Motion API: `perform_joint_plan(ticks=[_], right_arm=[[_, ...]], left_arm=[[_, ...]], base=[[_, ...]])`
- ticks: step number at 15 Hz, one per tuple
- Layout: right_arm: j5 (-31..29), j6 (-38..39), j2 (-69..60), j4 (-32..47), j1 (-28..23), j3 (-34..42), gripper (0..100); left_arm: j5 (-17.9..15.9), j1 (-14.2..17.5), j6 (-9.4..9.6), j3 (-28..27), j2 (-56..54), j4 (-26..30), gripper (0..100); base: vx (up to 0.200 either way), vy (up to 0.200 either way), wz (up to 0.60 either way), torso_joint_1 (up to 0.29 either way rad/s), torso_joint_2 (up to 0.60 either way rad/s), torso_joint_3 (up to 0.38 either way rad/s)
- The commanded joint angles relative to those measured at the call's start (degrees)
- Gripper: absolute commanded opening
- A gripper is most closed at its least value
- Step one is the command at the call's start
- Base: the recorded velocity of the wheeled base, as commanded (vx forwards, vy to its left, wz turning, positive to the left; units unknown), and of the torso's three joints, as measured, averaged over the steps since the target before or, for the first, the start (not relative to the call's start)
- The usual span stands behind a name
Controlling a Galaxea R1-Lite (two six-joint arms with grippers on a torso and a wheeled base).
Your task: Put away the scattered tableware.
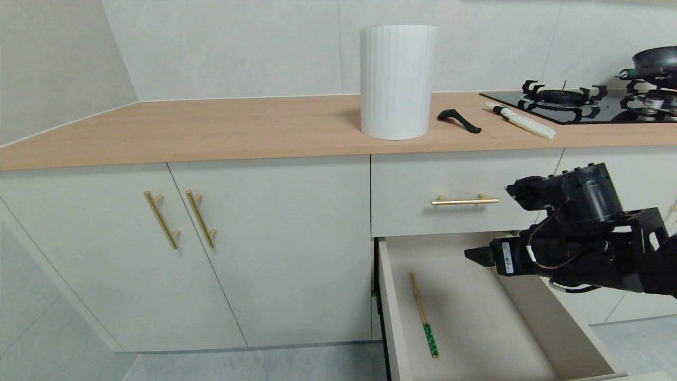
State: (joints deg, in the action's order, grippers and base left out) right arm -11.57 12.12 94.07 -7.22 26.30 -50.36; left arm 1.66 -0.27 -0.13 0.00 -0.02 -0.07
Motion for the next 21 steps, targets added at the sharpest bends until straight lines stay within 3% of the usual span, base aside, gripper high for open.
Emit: perform_joint_plan(ticks=[1,21], right_arm=[[-0.03,-0.16,-2.05,-0.17,-0.02,0.35,100],[0.06,-0.25,-0.12,-0.25,-1.16,0.35,100]], left_arm=[[0.01,0.0,-0.04,0.0,0.02,-0.01,100],[0.01,0.0,-0.04,0.0,0.02,-0.01,100]], base=[[0.0,0.0,0.0,0.036,-0.16,-0.124],[0.0,0.0,0.0,0.172,-0.45,-0.279]])
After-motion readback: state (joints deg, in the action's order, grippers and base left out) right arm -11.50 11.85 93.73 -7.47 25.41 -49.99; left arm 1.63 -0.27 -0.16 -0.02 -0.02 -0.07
